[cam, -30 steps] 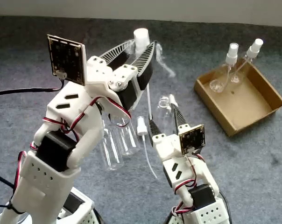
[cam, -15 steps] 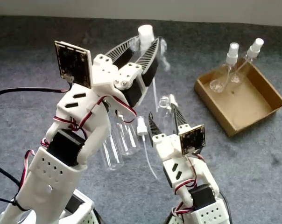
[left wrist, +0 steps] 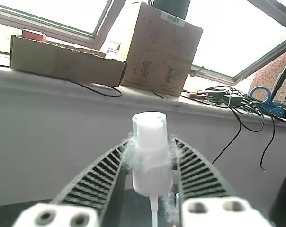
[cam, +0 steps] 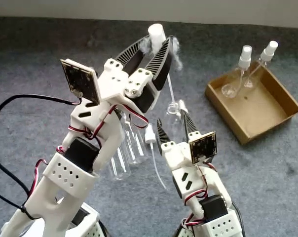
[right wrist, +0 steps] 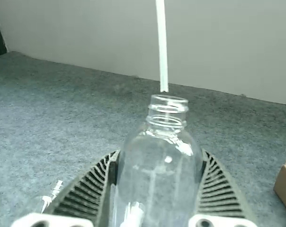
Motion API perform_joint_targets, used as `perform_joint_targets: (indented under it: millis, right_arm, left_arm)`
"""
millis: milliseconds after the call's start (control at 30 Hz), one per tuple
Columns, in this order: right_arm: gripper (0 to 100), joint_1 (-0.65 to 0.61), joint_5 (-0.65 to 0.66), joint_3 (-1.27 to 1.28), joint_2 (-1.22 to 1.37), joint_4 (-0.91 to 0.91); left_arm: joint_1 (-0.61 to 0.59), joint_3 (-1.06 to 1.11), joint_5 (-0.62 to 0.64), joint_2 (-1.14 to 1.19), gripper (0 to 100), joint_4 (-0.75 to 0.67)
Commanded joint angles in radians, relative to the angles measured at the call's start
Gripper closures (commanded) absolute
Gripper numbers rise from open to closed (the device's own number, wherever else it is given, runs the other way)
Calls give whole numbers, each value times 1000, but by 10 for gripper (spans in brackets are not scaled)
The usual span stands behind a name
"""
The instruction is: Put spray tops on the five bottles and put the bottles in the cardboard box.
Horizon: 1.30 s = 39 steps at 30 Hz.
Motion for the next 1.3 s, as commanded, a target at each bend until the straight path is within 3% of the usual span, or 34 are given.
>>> perform_joint_targets:
  millis: [0, 733, 900, 1267]
  right_arm:
    - [857, -5, 3, 113, -15, 5]
    - [857, -5, 3, 113, -15, 5]
    - [857, -5, 3, 113, -15, 5]
    - [857, -5, 3, 113, -15, 5]
  left_arm:
    - [15, -4, 2, -16, 990, -52]
    - [15, 36, -77, -16, 990, -52]
    - [15, 36, -80, -15, 990, -147]
    - [56, 122, -81, -21, 990, -157]
